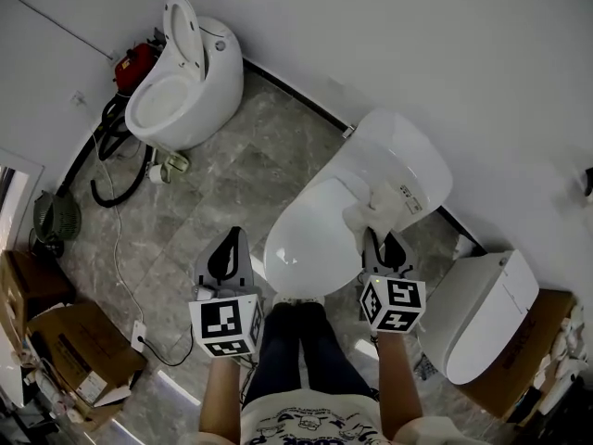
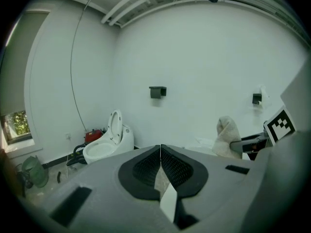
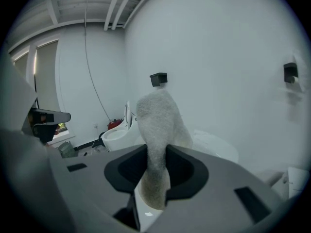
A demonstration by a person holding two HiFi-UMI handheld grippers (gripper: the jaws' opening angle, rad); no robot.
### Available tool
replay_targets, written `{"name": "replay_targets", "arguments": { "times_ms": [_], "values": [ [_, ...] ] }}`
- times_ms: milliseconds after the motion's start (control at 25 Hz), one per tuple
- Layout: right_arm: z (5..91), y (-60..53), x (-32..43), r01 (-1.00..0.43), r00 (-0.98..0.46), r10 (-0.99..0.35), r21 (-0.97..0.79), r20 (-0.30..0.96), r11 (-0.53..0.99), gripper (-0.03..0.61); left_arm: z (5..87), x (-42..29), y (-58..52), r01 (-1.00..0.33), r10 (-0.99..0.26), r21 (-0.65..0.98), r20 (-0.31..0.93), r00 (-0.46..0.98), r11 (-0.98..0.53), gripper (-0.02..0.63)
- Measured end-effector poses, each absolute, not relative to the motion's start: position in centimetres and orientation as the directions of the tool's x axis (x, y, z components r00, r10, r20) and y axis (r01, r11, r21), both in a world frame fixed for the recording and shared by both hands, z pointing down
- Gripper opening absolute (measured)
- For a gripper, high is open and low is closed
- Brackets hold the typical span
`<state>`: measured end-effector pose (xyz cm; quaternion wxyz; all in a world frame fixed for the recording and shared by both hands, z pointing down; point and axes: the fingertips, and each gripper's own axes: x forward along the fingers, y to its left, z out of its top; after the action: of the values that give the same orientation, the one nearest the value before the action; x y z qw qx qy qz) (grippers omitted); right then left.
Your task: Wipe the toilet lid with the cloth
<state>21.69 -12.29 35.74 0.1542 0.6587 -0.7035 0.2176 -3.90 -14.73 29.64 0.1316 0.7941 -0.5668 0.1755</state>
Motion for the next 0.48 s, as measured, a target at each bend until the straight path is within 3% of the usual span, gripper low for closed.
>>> {"name": "replay_targets", "arguments": {
  "times_ms": [480],
  "values": [
    [47.2, -16.7, 20.7, -0.998, -0.056, -0.772, -0.029, 0.633, 0.049, 0.1, 37.7, -7.2, -17.8, -0.947, -0.808, 0.021, 0.516, 0.285, -0.321, 0.011]
  ]
}}
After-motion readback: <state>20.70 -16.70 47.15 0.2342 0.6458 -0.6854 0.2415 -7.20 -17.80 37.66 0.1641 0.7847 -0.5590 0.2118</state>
